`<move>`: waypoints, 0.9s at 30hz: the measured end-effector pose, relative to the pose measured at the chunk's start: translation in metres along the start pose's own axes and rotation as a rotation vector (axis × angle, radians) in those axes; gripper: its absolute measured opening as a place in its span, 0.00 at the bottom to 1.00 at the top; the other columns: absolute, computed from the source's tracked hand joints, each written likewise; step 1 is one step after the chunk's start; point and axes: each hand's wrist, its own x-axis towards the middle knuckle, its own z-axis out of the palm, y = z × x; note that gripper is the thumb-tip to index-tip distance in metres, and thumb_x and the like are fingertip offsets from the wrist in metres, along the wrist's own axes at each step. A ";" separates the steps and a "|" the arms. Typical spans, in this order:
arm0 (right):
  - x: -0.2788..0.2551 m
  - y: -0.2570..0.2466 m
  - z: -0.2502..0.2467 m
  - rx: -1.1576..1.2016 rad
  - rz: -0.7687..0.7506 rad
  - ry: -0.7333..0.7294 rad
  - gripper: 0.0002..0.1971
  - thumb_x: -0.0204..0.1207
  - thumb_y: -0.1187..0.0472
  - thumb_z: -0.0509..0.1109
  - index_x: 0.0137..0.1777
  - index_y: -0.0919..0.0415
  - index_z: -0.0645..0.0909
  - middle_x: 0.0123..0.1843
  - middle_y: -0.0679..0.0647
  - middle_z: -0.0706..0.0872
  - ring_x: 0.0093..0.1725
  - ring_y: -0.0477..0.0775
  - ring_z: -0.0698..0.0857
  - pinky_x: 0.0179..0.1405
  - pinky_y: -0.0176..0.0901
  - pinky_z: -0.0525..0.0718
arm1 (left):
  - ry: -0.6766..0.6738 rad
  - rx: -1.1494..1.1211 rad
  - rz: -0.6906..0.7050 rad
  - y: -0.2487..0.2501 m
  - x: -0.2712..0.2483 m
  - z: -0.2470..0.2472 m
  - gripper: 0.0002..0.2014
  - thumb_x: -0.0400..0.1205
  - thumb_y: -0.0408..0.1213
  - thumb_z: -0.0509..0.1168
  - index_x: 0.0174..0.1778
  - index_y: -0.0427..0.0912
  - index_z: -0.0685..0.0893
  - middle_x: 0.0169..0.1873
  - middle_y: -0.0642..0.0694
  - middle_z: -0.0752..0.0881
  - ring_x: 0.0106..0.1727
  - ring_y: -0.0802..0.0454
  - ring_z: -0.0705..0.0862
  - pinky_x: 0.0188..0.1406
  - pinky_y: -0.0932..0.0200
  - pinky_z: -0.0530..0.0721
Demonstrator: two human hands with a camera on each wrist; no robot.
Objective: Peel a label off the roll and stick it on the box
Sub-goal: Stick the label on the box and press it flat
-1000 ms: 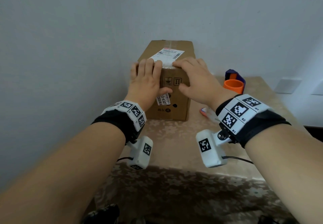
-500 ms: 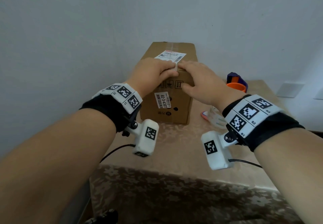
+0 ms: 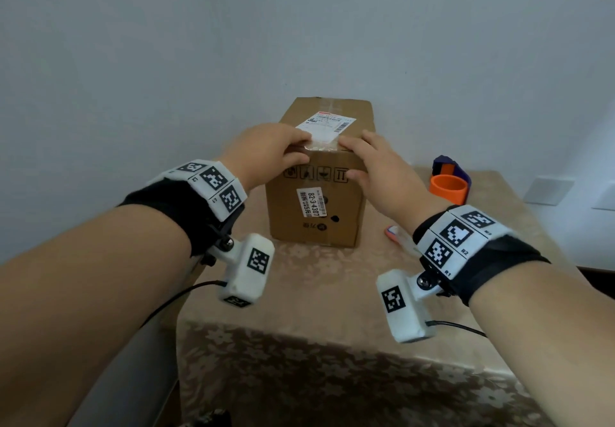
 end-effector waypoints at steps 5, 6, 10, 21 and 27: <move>0.031 -0.008 0.018 -0.002 -0.006 -0.002 0.27 0.80 0.61 0.64 0.77 0.48 0.64 0.81 0.58 0.61 0.75 0.62 0.70 0.70 0.54 0.73 | 0.070 0.094 -0.060 -0.024 0.010 0.005 0.14 0.82 0.46 0.61 0.59 0.43 0.81 0.54 0.44 0.86 0.54 0.43 0.82 0.52 0.44 0.81; 0.038 -0.009 0.022 -0.002 -0.013 0.004 0.26 0.80 0.61 0.64 0.77 0.48 0.64 0.81 0.57 0.62 0.74 0.62 0.72 0.68 0.53 0.74 | 0.075 0.114 -0.077 -0.029 0.013 0.007 0.13 0.82 0.46 0.61 0.58 0.43 0.81 0.53 0.44 0.86 0.53 0.43 0.82 0.51 0.45 0.82; 0.059 -0.011 0.036 0.005 -0.016 0.005 0.25 0.81 0.62 0.63 0.76 0.48 0.63 0.80 0.57 0.60 0.69 0.62 0.76 0.64 0.54 0.79 | 0.111 0.140 -0.119 -0.042 0.028 0.011 0.13 0.82 0.44 0.61 0.59 0.43 0.82 0.53 0.43 0.85 0.54 0.43 0.82 0.49 0.48 0.80; 0.030 0.019 0.010 0.084 0.067 -0.022 0.40 0.77 0.67 0.64 0.82 0.48 0.45 0.84 0.62 0.47 0.67 0.64 0.78 0.66 0.51 0.75 | 0.240 0.066 -0.133 -0.019 0.022 0.007 0.14 0.83 0.40 0.59 0.61 0.41 0.82 0.56 0.40 0.85 0.56 0.42 0.81 0.54 0.46 0.81; -0.030 0.066 -0.019 0.043 0.225 -0.035 0.36 0.77 0.64 0.65 0.81 0.52 0.52 0.81 0.61 0.56 0.62 0.60 0.80 0.65 0.45 0.72 | 0.272 0.031 -0.059 0.033 0.017 0.014 0.13 0.82 0.40 0.58 0.57 0.41 0.83 0.54 0.41 0.85 0.56 0.41 0.81 0.56 0.42 0.81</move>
